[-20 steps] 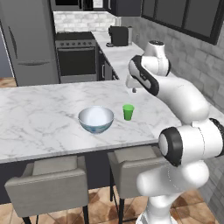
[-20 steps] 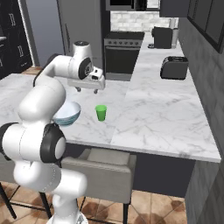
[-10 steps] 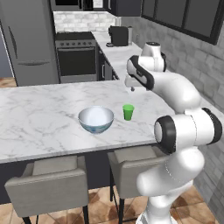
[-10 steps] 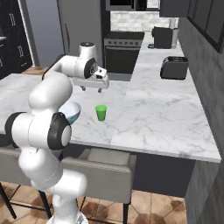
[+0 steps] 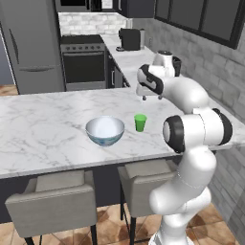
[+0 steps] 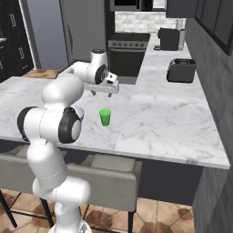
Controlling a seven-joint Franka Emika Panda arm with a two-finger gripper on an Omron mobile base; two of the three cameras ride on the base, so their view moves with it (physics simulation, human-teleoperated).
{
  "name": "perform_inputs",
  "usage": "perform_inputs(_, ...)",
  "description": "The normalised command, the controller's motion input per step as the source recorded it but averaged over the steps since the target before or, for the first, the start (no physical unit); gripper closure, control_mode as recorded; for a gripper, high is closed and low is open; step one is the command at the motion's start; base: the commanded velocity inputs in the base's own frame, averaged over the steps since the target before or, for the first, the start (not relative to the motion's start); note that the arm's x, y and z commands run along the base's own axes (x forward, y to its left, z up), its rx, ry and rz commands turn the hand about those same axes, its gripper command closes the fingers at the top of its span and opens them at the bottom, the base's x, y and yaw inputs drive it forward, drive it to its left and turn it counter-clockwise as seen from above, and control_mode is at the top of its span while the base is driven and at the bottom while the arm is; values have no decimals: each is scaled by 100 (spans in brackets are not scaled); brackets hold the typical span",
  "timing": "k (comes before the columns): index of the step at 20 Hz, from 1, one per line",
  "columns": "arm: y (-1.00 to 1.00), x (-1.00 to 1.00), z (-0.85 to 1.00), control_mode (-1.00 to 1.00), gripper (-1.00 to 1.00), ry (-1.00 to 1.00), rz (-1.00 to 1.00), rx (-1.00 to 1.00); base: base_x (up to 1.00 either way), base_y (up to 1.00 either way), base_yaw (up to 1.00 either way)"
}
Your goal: Place the cup inside the bowl on the dining table and move the bowl to any counter.
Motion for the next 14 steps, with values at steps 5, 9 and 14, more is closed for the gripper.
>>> perform_inputs(5,0,52,-17,-100,-100,0,0,0,0,0,0)
perform_inputs(9,0,40,-10,-100,-100,0,0,0,0,0,0)
perform_inputs(14,0,47,-13,-100,-100,0,0,0,0,0,0)
